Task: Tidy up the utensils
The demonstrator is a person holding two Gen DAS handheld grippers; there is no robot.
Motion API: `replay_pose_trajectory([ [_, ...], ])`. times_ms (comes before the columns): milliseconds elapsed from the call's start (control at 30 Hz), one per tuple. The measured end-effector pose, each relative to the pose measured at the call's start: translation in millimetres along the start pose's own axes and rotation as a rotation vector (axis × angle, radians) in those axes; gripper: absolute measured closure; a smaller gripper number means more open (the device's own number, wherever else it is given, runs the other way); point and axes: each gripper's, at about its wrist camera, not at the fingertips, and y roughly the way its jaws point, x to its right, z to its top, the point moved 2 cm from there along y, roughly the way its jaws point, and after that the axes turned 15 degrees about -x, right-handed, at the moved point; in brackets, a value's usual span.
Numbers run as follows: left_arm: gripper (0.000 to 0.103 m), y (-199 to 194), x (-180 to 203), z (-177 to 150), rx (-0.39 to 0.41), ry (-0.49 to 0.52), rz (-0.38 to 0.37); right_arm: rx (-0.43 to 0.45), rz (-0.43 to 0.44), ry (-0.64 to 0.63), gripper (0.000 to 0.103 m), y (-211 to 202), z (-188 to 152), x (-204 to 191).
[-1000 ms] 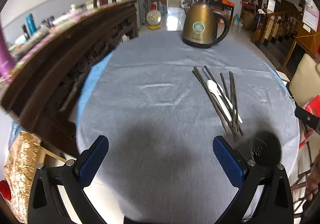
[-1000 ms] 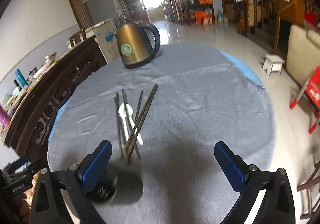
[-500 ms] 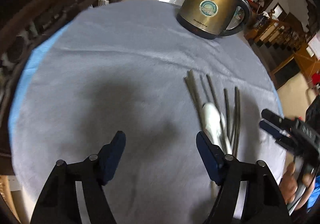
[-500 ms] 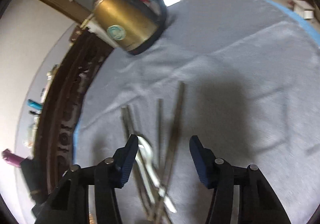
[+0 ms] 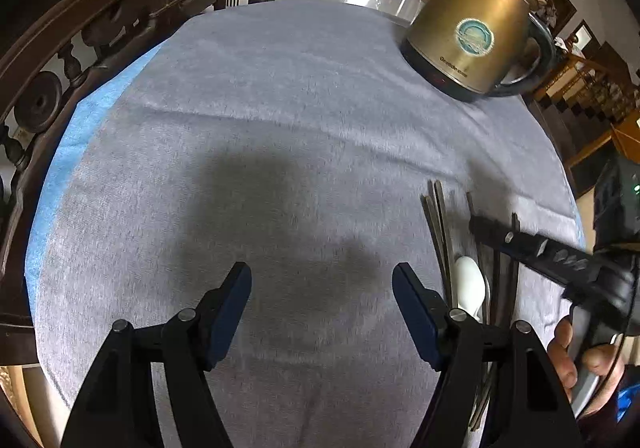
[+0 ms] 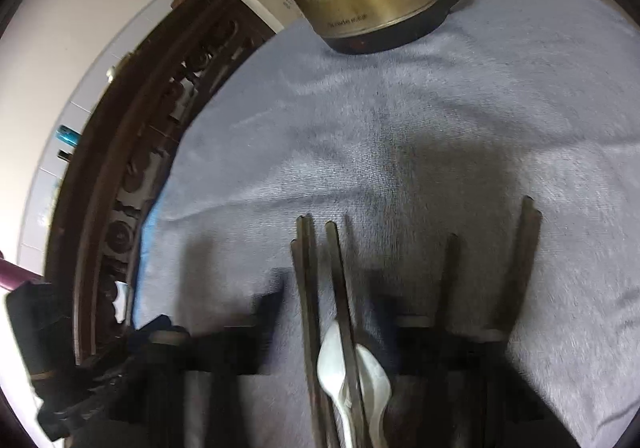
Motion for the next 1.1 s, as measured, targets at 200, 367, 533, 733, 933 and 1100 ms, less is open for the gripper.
replay_pose_trajectory([
  [200, 0.044, 13.8, 35.1, 15.4, -0.023, 0.070, -0.019, 0.101, -0.020, 0.018, 0.096, -25.1, -13.6, 19.2],
  [367, 0.044, 37.4, 72.4, 41.2, -0.060, 0.105, -0.011, 0.163, 0.023, 0.062, 0.096, -60.4, -36.1, 45.0],
  [533, 0.068, 58.4, 92.8, 58.9, -0.106, 0.105, -0.006, 0.195, 0.063, 0.081, 0.096, -87.1, -63.1, 63.4],
  [733, 0.096, 63.6, 92.4, 68.1, -0.104, 0.090, -0.034, 0.226, 0.108, 0.081, 0.096, -104.1, -85.3, 69.5],
  [933, 0.097, 35.9, 85.2, 46.1, -0.033, 0.136, -0.050, 0.263, 0.117, 0.042, 0.096, -119.0, -109.8, 59.3],
  [1100, 0.097, -6.0, 78.8, 16.2, 0.023, 0.170, -0.084, 0.323, 0.141, 0.029, 0.096, -135.2, -135.4, 51.3],
])
